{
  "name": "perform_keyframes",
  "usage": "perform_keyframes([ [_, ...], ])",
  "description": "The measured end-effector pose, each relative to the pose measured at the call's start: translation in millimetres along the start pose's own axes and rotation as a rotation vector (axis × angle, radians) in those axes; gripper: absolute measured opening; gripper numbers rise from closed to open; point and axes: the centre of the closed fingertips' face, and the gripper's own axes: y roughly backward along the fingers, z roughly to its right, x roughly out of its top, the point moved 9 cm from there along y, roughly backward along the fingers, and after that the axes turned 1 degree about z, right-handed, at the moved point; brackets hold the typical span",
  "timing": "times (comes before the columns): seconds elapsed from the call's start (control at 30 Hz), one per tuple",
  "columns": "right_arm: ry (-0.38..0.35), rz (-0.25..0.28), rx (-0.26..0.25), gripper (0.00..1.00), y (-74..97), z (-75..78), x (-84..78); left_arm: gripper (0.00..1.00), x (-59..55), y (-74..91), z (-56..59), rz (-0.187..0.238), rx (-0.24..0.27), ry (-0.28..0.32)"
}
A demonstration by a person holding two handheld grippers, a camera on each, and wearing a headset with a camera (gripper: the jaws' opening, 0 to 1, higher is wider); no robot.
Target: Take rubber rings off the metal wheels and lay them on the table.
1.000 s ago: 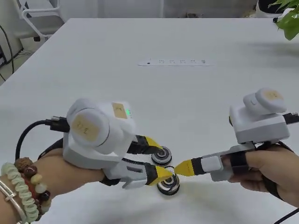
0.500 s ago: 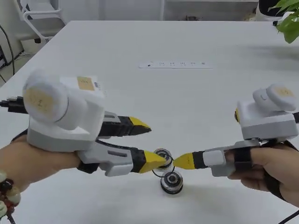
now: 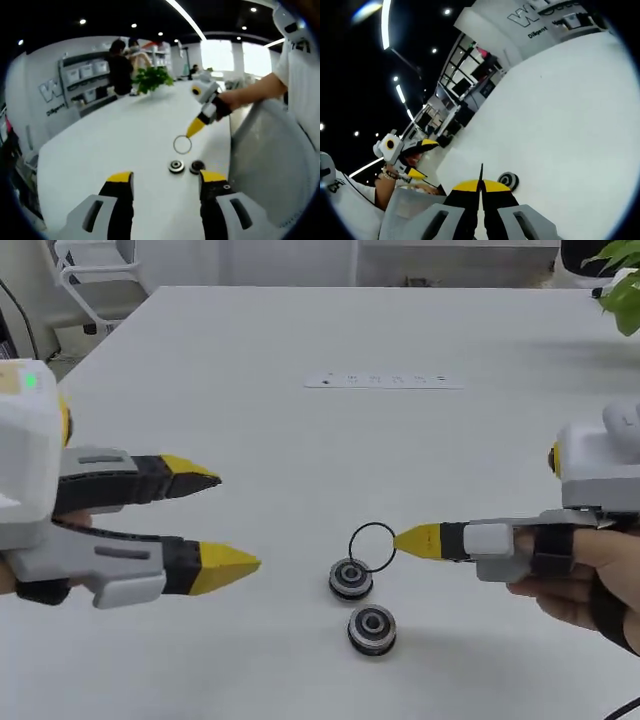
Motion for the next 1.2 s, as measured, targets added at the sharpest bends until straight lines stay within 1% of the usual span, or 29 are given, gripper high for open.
perform_keyframes([
  [0.07, -0.003, 0.026, 0.008, 0.0, 1.4, -2.2, 2.7, 0.54, -7.4, 6.0, 2.7, -0.011, 0.01, 0.009],
  [0.1, -0.004, 0.026, 0.012, 0.0, 2.1, -3.2, 3.7, 0.55, -10.4, 8.2, 3.9, -0.014, 0.013, 0.019],
  [0.2, 0.001, 0.05, 0.019, 0.0, 3.5, -6.2, 7.6, 0.55, -21.6, 14.7, 9.5, -0.022, 0.021, 0.054],
  [0.3, 0.004, 0.071, 0.029, 0.0, 4.7, -9.6, 10.9, 0.55, -30.5, 19.6, 13.4, -0.033, 0.035, 0.083],
  [0.37, 0.003, 0.085, 0.041, 0.0, 4.8, -12.1, 13.2, 0.56, -35.1, 22.1, 15.2, -0.031, 0.046, 0.105],
  [0.43, 0.003, 0.095, 0.05, 0.0, 4.5, -14.7, 15.1, 0.57, -38.3, 23.4, 17.0, -0.025, 0.052, 0.125],
  [0.57, 0.01, 0.118, 0.075, 0.0, 2.4, -23.7, 20.1, 0.6, -41.6, 22.3, 18.9, -0.019, 0.066, 0.146],
  [0.6, 0.011, 0.124, 0.086, 0.0, 1.1, -26.7, 21.4, 0.61, -42.2, 21.6, 19.9, -0.018, 0.067, 0.15],
  [0.63, 0.022, 0.12, 0.104, 0.0, 0.1, -28.8, 21.3, 0.61, -42.7, 21.0, 20.6, -0.017, 0.067, 0.153],
  [0.67, 0.016, 0.122, 0.099, 0.0, -2.3, -31.2, 21.3, 0.61, -43.4, 20.0, 21.7, -0.015, 0.068, 0.157],
  [0.73, 0.043, 0.096, 0.094, 0.0, -5.6, -33.8, 19.8, 0.62, -44.9, 18.2, 23.9, -0.009, 0.064, 0.168],
  [0.77, 0.075, 0.071, 0.085, 0.0, -7.6, -35.4, 18.6, 0.63, -46.5, 16.7, 25.9, -0.01, 0.058, 0.175],
  [0.83, 0.118, 0.04, 0.077, 0.0, -11.1, -39.5, 17.6, 0.64, -49.8, 14.3, 29.2, -0.019, 0.049, 0.181],
  [0.9, 0.141, 0.019, 0.084, 0.0, -15.8, -44.7, 17.6, 0.64, -52.4, 12.7, 31.9, -0.027, 0.042, 0.184],
  [1.0, 0.173, -0.004, 0.082, 0.0, -21.8, -48.8, 18.5, 0.65, -55.3, 12.0, 34.5, -0.033, 0.036, 0.196],
  [1.1, 0.191, -0.026, 0.09, 0.0, -30.8, -53.5, 19.7, 0.65, -56.7, 13.2, 33.5, -0.038, 0.05, 0.204],
  [1.2, 0.214, -0.052, 0.103, 0.0, -43.9, -60.0, 21.6, 0.66, -58.0, 13.9, 32.7, -0.046, 0.064, 0.204],
])
